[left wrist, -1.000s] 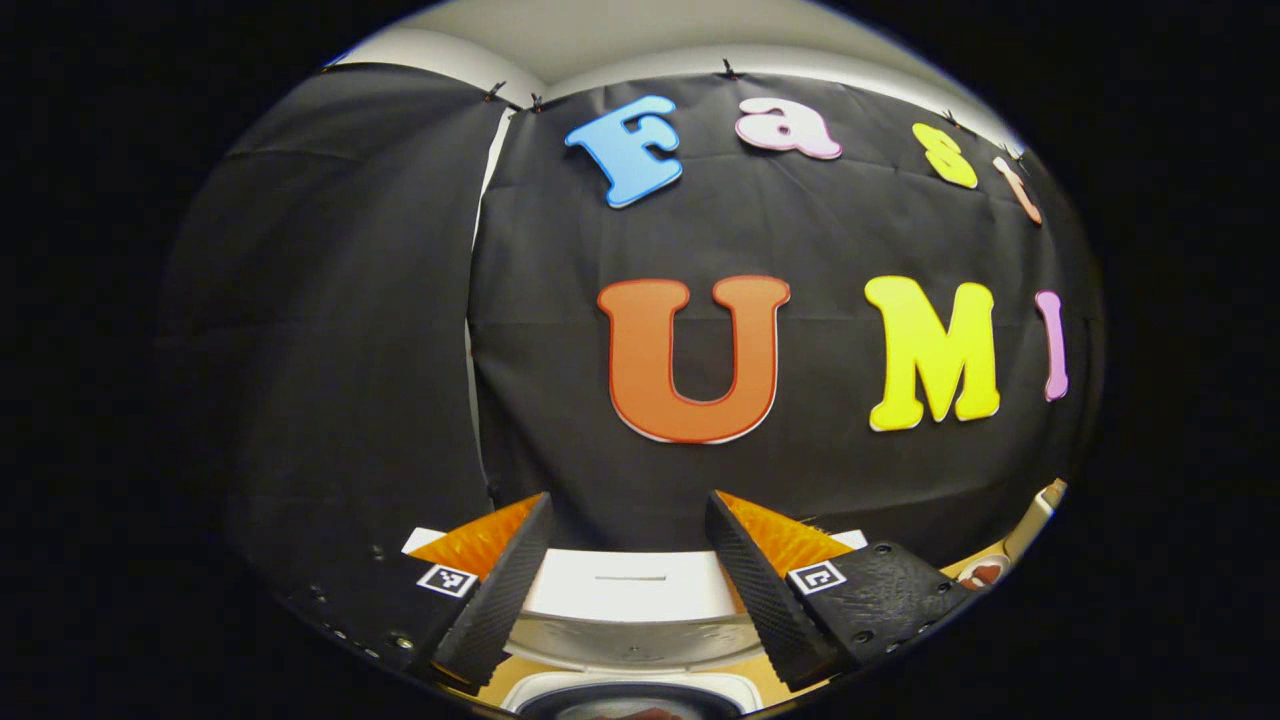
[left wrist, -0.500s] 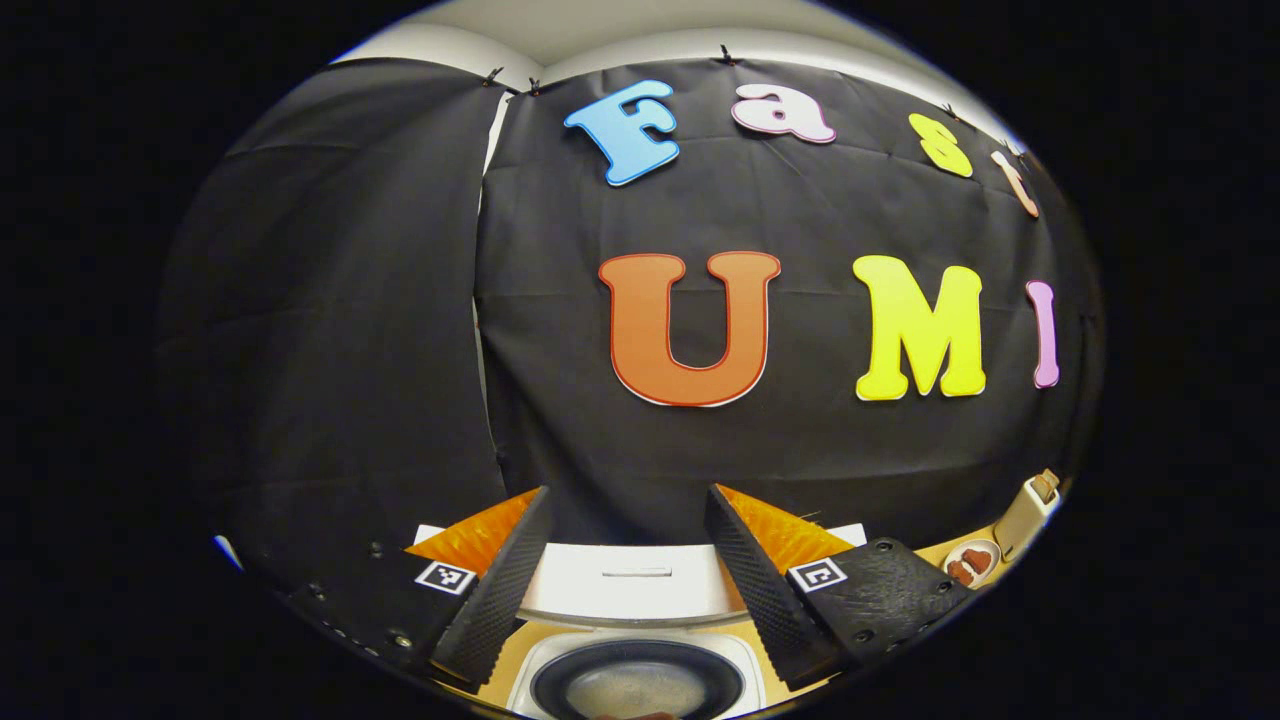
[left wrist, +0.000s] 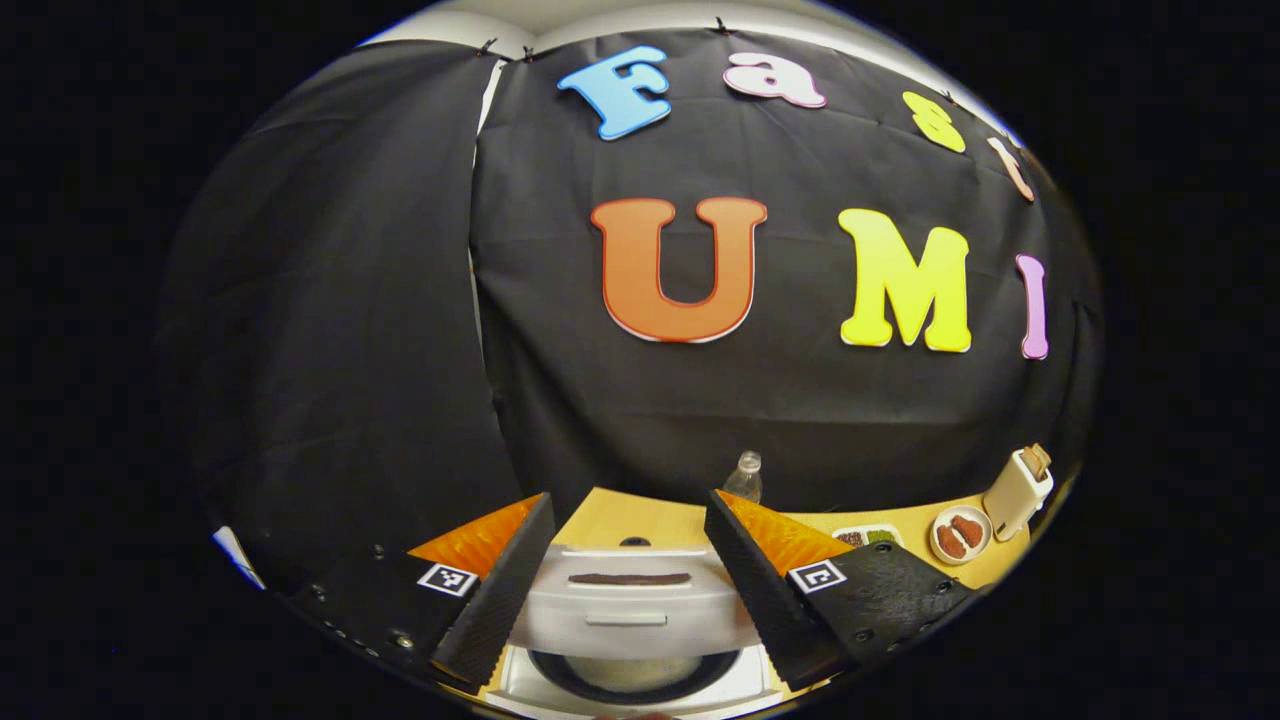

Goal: Close the left gripper, press the button to open the rice cooker; take a wooden spoon from the chopstick holder with the right hand, scoop a spoonful of rice and pour it into the rice cooker, then put the wooden spoon back into the chopstick holder.

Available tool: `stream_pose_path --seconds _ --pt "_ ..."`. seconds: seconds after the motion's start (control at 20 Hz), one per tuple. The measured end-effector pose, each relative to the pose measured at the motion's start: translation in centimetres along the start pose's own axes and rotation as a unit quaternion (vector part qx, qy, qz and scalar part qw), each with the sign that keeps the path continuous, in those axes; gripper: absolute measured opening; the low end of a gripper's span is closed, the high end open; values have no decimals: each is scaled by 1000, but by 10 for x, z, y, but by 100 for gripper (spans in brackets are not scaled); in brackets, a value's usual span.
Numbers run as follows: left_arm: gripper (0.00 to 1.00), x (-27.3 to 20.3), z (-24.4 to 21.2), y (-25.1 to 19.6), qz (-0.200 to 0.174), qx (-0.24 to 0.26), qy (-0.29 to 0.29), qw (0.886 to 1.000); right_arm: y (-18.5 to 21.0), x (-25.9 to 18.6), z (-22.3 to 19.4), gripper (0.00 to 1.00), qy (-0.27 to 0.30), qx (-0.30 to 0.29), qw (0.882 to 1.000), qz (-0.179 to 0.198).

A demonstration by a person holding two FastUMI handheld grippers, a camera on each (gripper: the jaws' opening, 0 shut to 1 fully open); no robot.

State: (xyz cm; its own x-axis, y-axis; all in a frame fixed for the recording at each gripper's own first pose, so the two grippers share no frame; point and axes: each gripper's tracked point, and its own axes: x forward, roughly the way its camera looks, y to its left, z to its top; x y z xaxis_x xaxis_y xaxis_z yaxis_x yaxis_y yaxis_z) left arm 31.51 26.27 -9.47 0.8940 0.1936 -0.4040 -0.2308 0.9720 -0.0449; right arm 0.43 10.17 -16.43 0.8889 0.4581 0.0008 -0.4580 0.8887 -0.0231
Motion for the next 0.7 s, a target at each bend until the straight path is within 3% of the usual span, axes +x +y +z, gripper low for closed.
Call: stream_pose_path --seconds 0.35,0.7 --pt "100 -25 -79 -4 -23 0 70 997 2 -17 -4 100 10 21 1000 6" --pt "100 -38 -141 -8 -16 7 131 991 6 -28 -13 100 21 40 999 11"
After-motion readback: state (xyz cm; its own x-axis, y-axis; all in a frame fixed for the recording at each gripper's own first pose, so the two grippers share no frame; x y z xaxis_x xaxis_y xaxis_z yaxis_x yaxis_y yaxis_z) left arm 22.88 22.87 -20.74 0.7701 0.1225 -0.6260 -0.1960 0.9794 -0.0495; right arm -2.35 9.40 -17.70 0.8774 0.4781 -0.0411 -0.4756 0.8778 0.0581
